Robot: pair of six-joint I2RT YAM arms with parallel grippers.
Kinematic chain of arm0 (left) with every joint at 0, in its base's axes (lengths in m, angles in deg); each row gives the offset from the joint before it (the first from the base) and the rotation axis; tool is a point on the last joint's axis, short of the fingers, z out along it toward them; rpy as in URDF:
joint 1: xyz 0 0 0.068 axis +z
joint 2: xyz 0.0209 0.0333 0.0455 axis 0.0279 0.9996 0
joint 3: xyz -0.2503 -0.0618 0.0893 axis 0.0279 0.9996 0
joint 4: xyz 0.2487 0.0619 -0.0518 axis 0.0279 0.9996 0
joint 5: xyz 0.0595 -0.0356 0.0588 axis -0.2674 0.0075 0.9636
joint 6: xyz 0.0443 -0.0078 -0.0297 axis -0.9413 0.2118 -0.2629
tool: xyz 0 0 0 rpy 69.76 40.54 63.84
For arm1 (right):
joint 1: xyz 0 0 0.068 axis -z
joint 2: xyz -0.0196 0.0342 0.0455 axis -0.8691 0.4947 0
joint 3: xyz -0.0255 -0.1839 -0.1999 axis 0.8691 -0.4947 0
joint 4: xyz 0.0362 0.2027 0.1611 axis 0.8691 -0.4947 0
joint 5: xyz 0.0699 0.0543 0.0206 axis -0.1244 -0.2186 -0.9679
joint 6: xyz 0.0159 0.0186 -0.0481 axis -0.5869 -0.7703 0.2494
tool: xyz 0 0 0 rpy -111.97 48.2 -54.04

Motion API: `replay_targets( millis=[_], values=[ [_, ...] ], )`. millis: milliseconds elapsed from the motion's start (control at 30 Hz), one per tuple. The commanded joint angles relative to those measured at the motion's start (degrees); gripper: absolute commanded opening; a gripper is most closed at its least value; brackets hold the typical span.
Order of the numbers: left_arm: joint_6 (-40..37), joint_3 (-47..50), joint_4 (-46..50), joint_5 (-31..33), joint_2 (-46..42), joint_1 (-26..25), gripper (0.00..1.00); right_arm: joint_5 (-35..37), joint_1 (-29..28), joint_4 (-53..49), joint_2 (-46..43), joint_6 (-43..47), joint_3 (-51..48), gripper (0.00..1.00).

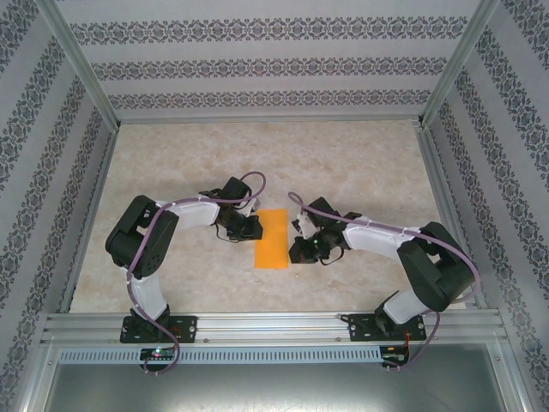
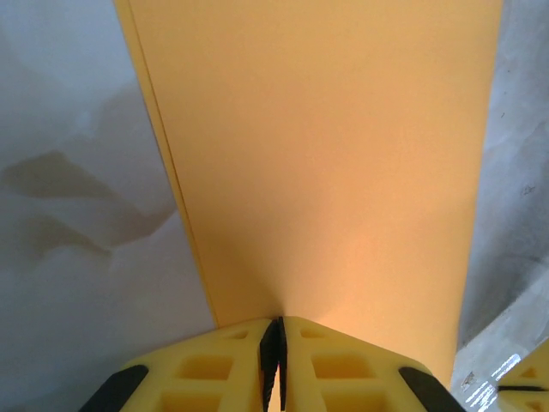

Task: Fold a paper plane with a square sheet of paper (pick it up from the middle)
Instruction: Fold the square sheet of paper in half at the center of the table, then fold the triangle a second time at the center of the table.

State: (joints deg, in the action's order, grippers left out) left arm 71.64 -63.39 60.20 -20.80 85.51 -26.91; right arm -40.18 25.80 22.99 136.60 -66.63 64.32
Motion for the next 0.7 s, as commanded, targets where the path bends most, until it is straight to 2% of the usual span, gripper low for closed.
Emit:
replay_targets(
  millis=[0, 67, 167, 433, 667],
  values=[
    [-1.98, 3.16, 10.53, 8.59, 3.70, 0.17, 0.16, -1.34, 2.79, 4.55, -0.60, -3.46, 1.46, 0.12],
    [-1.98, 2.96, 10.54, 8.49, 3.55, 0.21, 0.17, -0.42, 4.25, 5.12, 0.30, -3.55, 2.49, 0.21],
    [-1.97, 3.04, 10.46, 8.33, 3.46, 0.25, 0.17, -1.35, 5.62, 6.80, 2.72, -4.06, 4.03, 0.27],
    [-1.81, 3.68, 9.76, 8.06, 3.06, 0.21, 0.17, -1.95, 5.72, 7.88, 9.39, -4.27, 8.93, 0.34],
    [-1.81, 3.77, 9.32, 7.99, 3.09, 0.21, 0.17, 0.72, 5.72, 6.69, 12.67, -2.96, 12.26, 0.36]
  ],
)
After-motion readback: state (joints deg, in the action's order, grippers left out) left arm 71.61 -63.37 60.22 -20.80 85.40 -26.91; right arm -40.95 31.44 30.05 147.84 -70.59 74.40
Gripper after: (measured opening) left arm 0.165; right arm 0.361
